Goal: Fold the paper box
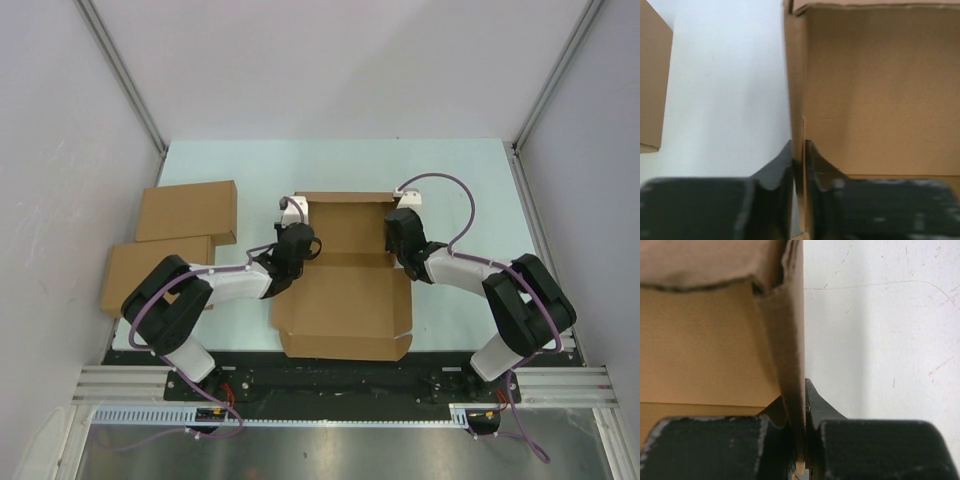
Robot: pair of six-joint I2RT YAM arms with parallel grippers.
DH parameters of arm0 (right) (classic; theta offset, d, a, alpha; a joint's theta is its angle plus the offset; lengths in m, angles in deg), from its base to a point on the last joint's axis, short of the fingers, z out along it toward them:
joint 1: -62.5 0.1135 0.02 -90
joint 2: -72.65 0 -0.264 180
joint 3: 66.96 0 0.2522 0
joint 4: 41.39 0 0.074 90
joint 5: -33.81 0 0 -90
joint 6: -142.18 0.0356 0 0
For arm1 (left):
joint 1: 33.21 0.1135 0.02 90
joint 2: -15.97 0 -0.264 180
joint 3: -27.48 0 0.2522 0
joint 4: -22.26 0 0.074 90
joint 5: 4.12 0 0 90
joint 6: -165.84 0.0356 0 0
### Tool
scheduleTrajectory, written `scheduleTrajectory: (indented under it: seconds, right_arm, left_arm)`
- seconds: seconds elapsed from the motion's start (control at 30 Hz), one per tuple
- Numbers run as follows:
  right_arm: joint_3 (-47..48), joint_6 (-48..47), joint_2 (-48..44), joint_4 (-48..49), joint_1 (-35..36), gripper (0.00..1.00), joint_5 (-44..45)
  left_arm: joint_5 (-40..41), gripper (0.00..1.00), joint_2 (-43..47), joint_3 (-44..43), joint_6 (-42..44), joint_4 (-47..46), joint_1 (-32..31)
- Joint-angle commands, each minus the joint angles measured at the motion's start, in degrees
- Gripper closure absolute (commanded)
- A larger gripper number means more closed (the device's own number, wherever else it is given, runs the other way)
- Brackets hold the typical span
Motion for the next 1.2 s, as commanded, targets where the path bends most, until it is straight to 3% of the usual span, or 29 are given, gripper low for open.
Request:
scheduleTrajectory:
  seconds: [0.0,0.07,0.23,0.37,0.4,0.47,0.5,0.6,0.8,1.0,1.1,1.13,1.17]
  right_arm:
    - [0.87,0.81,-1.18,-2.42,0.42,1.00,1.24]
    - [0.69,0.89,-1.18,-2.51,0.60,1.00,1.42]
    - [0.34,1.07,-1.44,-2.42,1.04,1.00,1.68]
    - [0.25,1.24,-3.37,-3.38,1.13,0.98,1.25]
    - [0.25,1.16,-3.98,-3.65,1.21,0.80,0.81]
    - [0.16,1.60,-6.70,-4.96,1.30,0.62,0.28]
    - [0.25,1.77,-7.76,-5.41,1.30,0.47,0.02]
    - [0.25,1.77,-12.24,-7.08,1.39,0.31,-1.47]
    - [0.34,0.20,-22.87,-14.45,1.83,0.11,-7.00]
    - [0.25,-0.52,-35.17,-18.15,2.01,0.07,-11.06]
    - [0.51,6.67,-36.51,-15.79,-2.72,0.04,-20.25]
    - [0.52,10.09,-35.81,-15.08,-9.35,0.03,-30.90]
    - [0.52,12.65,-34.59,-13.25,-12.12,0.00,-35.36]
  left_arm:
    - [0.50,0.92,-0.28,1.32,-2.10,-2.70,-0.19]
    - [0.50,1.00,-0.37,1.76,-2.19,-3.58,-0.19]
    - [-0.11,1.00,-0.46,2.64,-2.36,-5.25,-0.28]
    - [-0.20,1.00,0.86,6.58,-0.87,-12.27,-0.28]
    - [-0.03,1.00,1.30,7.29,-0.61,-13.76,-0.28]
    - [0.41,1.00,1.57,9.05,-0.60,-16.49,-0.28]
    - [0.50,1.00,1.65,9.67,-0.60,-17.46,-0.37]
    - [0.77,1.00,2.00,11.95,-1.30,-21.24,-0.37]
    - [2.17,1.00,2.09,13.01,-1.40,-24.58,-0.80]
    - [3.93,1.00,2.01,13.89,2.20,-30.98,-1.59]
    - [5.15,1.00,0.78,14.59,4.75,-35.46,-2.65]
    - [5.16,1.00,0.69,15.12,5.89,-37.58,-3.00]
    - [5.16,1.00,0.16,16.69,6.60,-40.12,-3.70]
